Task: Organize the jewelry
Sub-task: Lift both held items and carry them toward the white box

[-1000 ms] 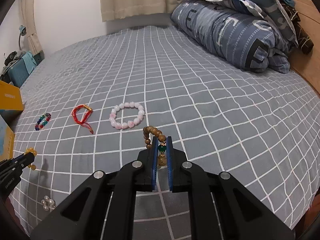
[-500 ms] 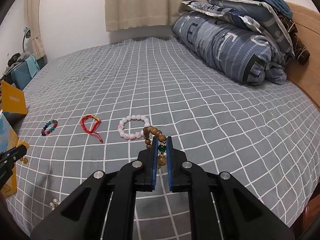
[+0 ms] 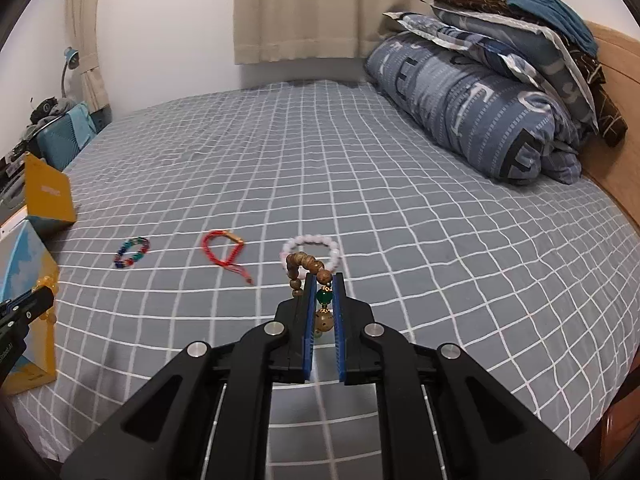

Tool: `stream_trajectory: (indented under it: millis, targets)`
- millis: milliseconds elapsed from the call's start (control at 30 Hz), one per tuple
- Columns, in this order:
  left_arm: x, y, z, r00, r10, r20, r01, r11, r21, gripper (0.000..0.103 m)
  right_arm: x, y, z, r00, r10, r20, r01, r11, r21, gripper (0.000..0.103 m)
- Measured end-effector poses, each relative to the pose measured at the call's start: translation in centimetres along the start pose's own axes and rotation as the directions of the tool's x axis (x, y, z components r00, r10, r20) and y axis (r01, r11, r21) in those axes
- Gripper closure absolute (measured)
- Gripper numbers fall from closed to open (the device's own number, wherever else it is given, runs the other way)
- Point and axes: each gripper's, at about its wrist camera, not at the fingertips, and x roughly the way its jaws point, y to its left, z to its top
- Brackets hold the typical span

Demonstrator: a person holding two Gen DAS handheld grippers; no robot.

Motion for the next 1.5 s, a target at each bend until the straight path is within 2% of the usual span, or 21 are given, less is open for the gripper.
stream_trajectory:
  millis: [300,700,1000,1133,1333,1500]
  targets:
    - [-4.2,3.5,-0.3,0.999,0.045,0.029,-0.044,0.999,-0.029,0.094,-2.5,5.0,0.6,0.999,0.051,0.009,-0.051,0.998,-0.029,0.096]
    - [-8.7,12.3,-1.8,0.984,0.177,0.013,-0.174,0.976,-0.132,0.094,-5.5,15.0,0.8,0.986,0.165,0.005,-0.164,0.981,-0.106,0.096]
    - [-11.1,19.5,-2.8,0.965,0.26,-0.023,-0.259,0.943,-0.209,0.094,-7.7,24.6,1.0,0.959,0.283,-0.015,-0.28,0.938,-0.203,0.096]
    - [-12.3,23.5,-3.7,0.956,0.291,-0.041,-0.291,0.92,-0.261,0.094,-8.5,29.6,0.2,0.944,0.328,-0.033,-0.325,0.909,-0.262,0.096]
    - [-13.7,28.6,-5.2,0.933,0.351,-0.073,-0.355,0.878,-0.32,0.094,-9.3,35.8,-0.9,0.928,0.369,-0.053,-0.365,0.873,-0.324,0.096]
    - [-12.7,31.6,-6.6,0.921,0.366,-0.13,-0.389,0.856,-0.342,0.094,-9.1,40.0,-2.3,0.918,0.388,-0.087,-0.392,0.845,-0.363,0.096]
